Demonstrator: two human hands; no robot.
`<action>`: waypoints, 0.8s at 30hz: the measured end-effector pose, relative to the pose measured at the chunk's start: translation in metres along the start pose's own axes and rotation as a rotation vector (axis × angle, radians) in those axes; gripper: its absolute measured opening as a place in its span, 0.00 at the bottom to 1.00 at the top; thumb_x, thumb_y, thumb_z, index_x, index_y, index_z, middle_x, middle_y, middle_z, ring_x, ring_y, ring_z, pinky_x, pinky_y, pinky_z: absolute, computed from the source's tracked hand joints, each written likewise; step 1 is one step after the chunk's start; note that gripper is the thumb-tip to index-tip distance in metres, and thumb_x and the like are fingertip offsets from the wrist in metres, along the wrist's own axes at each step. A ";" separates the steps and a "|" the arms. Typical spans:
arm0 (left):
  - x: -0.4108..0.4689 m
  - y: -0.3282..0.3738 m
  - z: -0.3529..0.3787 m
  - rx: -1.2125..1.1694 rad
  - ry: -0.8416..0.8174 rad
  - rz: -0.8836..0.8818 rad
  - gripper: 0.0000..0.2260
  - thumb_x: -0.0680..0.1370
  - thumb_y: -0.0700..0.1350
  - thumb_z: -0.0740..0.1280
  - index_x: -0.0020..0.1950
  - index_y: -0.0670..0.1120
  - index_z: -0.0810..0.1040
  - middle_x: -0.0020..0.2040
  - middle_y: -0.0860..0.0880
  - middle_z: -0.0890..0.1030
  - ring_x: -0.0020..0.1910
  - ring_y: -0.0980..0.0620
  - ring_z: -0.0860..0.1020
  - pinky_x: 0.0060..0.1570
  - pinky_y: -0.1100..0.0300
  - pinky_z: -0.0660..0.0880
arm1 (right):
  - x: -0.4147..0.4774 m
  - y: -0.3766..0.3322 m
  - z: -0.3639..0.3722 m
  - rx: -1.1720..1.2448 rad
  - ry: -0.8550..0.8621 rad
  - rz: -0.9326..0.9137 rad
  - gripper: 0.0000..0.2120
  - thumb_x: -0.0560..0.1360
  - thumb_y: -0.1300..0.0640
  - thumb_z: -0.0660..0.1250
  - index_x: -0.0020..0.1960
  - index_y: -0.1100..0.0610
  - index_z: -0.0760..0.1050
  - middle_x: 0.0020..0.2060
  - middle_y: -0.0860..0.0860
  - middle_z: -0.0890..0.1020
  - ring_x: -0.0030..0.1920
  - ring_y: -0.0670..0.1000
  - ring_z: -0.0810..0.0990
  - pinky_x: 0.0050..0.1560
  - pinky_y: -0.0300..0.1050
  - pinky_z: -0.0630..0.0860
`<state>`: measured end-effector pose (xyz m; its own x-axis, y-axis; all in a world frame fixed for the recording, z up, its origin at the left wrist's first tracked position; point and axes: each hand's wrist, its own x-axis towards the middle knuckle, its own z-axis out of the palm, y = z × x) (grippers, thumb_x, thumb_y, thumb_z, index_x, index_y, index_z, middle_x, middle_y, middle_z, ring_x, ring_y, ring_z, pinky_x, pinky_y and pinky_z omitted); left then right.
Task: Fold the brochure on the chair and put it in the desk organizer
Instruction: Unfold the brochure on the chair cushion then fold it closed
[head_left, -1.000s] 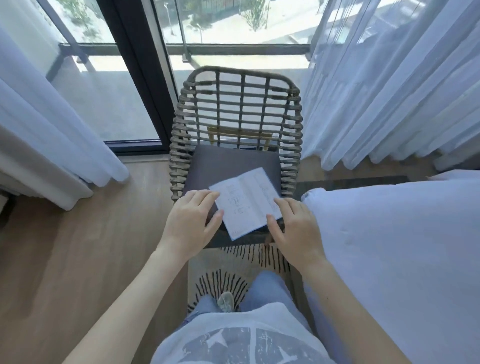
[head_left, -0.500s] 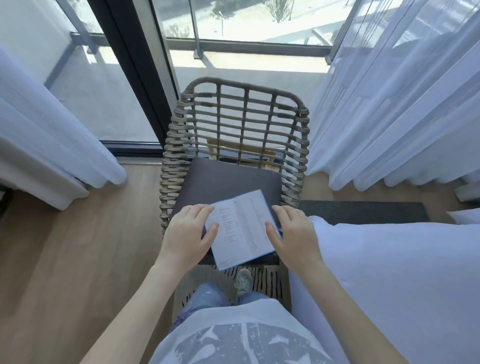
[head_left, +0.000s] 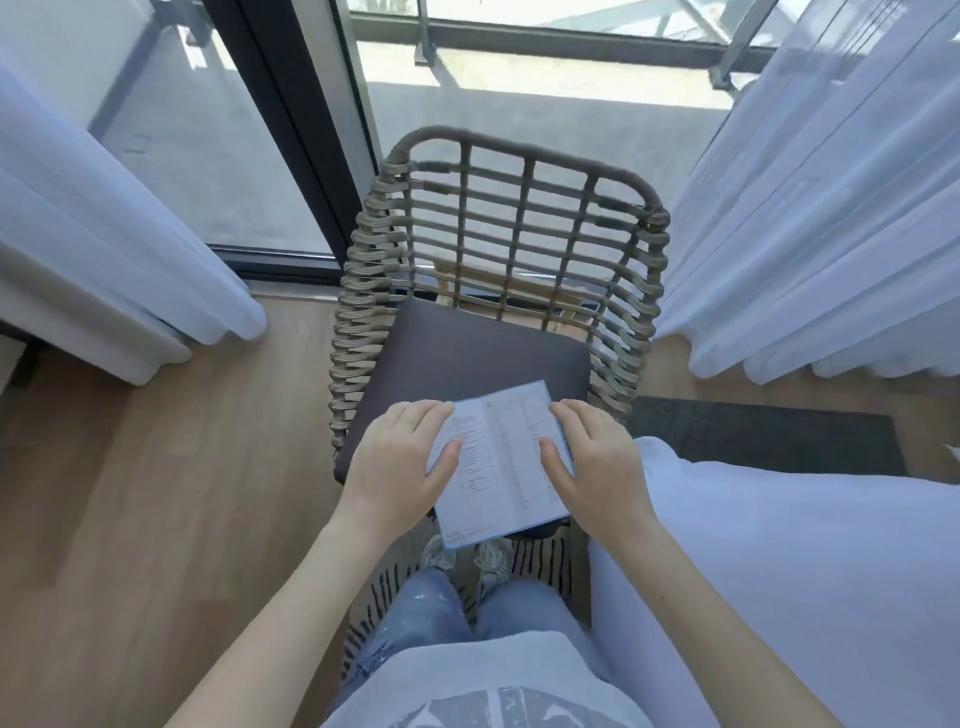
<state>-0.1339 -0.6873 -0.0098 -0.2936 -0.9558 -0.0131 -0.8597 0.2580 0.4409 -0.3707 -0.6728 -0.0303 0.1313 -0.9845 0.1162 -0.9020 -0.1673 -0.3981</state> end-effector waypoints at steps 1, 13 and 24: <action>0.004 -0.005 0.005 -0.002 0.002 -0.008 0.21 0.79 0.52 0.58 0.66 0.41 0.76 0.63 0.45 0.80 0.62 0.45 0.76 0.59 0.51 0.72 | 0.004 0.005 0.008 -0.011 0.002 -0.016 0.20 0.78 0.53 0.61 0.63 0.64 0.77 0.59 0.59 0.81 0.58 0.60 0.80 0.56 0.56 0.78; 0.033 -0.083 0.173 -0.046 -0.055 -0.208 0.25 0.78 0.48 0.62 0.74 0.42 0.68 0.73 0.41 0.70 0.71 0.37 0.68 0.69 0.40 0.64 | 0.025 0.108 0.177 -0.047 -0.147 0.034 0.24 0.77 0.53 0.61 0.71 0.61 0.71 0.68 0.60 0.75 0.68 0.61 0.73 0.64 0.60 0.72; 0.020 -0.159 0.361 0.061 -0.196 -0.500 0.37 0.76 0.60 0.65 0.79 0.47 0.54 0.78 0.35 0.54 0.76 0.37 0.54 0.74 0.43 0.51 | -0.002 0.202 0.337 -0.141 -0.396 0.158 0.30 0.75 0.47 0.68 0.74 0.54 0.68 0.74 0.66 0.64 0.72 0.70 0.64 0.66 0.65 0.67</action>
<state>-0.1536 -0.6970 -0.4039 0.0905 -0.9215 -0.3777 -0.9354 -0.2088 0.2853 -0.4146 -0.7222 -0.4172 0.1103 -0.9463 -0.3040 -0.9673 -0.0319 -0.2517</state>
